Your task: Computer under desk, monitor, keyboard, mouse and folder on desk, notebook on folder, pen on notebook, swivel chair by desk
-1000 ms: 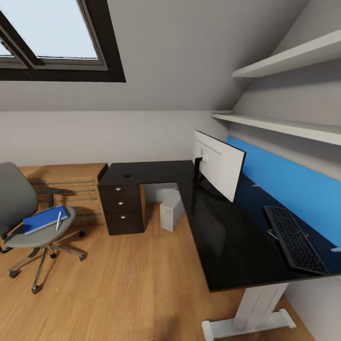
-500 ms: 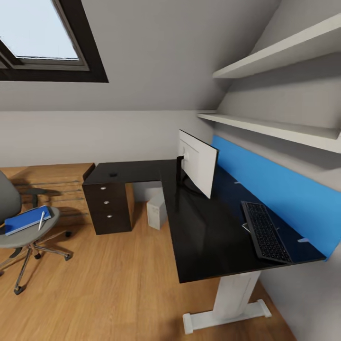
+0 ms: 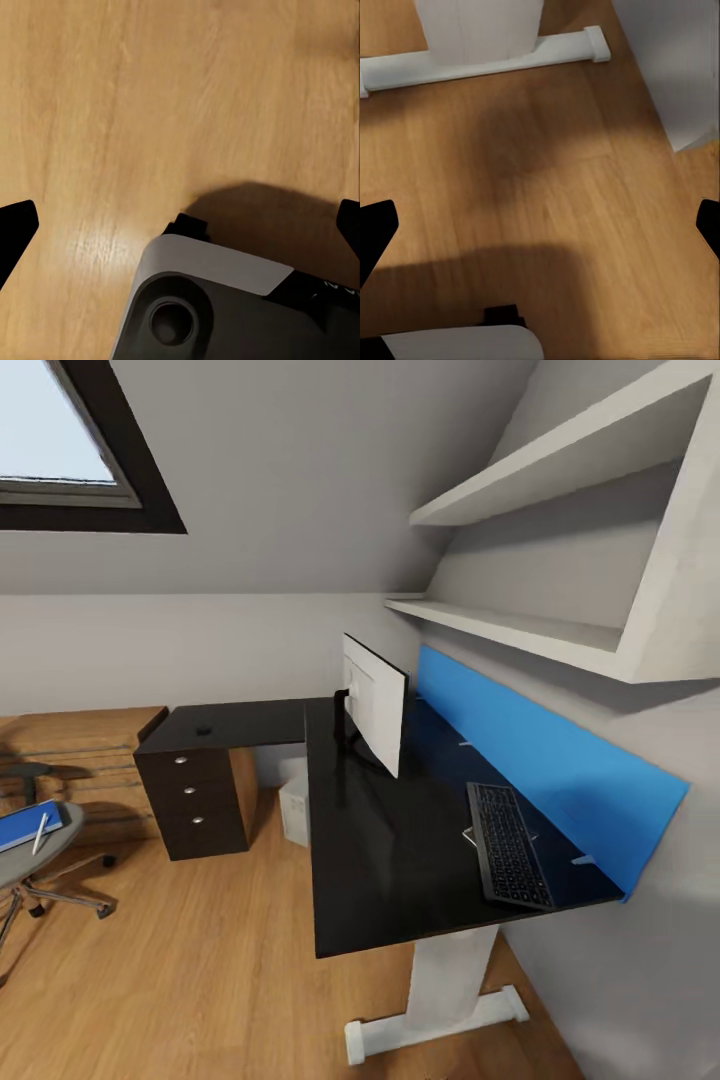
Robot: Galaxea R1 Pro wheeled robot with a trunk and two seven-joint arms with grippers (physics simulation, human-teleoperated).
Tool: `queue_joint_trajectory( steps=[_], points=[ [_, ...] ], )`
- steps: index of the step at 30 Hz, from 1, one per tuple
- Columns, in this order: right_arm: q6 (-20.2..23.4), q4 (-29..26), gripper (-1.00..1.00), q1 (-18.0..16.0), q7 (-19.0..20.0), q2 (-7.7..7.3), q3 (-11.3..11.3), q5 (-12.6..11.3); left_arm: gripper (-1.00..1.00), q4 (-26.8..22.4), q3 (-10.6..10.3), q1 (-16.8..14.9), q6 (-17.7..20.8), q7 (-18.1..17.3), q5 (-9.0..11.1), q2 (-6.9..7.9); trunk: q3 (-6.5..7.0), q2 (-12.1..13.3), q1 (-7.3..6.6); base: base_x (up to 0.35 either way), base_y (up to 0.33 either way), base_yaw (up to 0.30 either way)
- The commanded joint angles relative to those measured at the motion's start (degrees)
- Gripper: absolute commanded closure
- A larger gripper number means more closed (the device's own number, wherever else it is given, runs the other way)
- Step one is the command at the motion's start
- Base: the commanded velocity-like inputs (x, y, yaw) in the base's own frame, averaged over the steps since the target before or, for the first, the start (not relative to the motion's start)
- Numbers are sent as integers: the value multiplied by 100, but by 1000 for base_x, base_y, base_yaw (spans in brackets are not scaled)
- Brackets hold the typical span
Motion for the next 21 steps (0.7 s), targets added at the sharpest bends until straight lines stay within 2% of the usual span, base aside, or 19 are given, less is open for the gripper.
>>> queue_joint_trajectory(
  steps=[1, 6, 15, 21],
  points=[
    [-15, 12, -100, -7, -28, 1, -16, 38, -100, -3, -49, -2, -13, 32, 32, 0, -6, -4, 0, 0, -255, -238],
    [-10, 12, -100, -7, -28, 8, -16, 41, -100, -3, -49, -2, -8, 32, 32, 6, -6, -4, 0, 0, -116, -240],
    [-9, 12, -100, -7, -19, -3, -16, 57, -100, -9, -49, -2, -12, 32, 28, 4, -6, -4, 0, 0, -9, -76],
    [-9, 12, -100, -7, -20, -7, -16, 57, -100, -10, -47, -2, -27, 34, 23, 0, 101, 237, -132, 0, 0, 0]
  ],
)
